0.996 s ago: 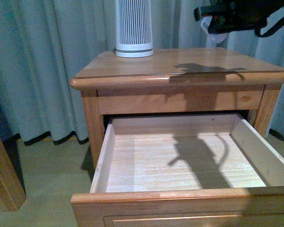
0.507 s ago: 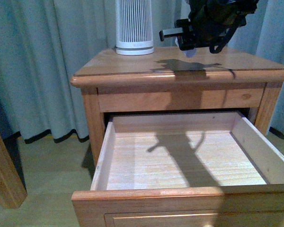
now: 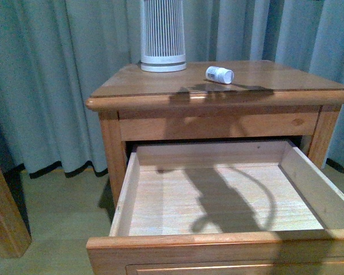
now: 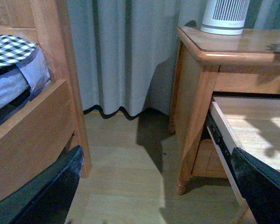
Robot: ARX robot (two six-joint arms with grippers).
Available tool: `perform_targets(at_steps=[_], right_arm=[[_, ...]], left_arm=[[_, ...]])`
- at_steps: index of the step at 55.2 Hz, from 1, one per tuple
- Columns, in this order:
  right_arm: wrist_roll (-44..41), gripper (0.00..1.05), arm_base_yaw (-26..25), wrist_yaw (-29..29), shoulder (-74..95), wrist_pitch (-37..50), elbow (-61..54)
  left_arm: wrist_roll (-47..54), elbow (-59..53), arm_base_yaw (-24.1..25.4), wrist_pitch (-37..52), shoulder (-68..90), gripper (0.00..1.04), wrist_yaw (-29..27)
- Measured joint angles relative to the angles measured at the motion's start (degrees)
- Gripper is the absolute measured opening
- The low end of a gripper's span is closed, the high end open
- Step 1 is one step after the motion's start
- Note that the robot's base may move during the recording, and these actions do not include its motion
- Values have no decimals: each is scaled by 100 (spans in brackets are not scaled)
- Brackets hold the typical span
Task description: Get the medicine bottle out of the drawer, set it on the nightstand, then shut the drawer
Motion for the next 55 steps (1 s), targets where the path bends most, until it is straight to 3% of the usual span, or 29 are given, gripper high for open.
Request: perform_targets(at_steps=[3,6,15,21,25,30,35,46,55], right_arm=[[153,104,-7,-7,-575,199,-710],[280,96,-28,35,-1108,350,-1438],[597,66,-70,354,-2756,452,-3862],[704,49,-4,629,-3383,564,-4861],[717,37,131,964,-3499,994,-5471],[472,21,380,1624,-3222,2149,-6290],[216,23,579,2033,-2345,3670,-7007],[256,22,619,2135,308,6269,-7195],[127,22,369,1886,1862,6905,-6531]], left_arm=[[0,0,0,0,0,98,0],[0,0,0,0,0,98,0],[0,0,0,0,0,98,0],[0,0,0,0,0,98,-2],[0,0,0,0,0,98,0],[0,0,0,0,0,98,0],[0,0,0,0,0,98,0],[0,0,0,0,0,98,-2],[0,0,0,0,0,98,-2]])
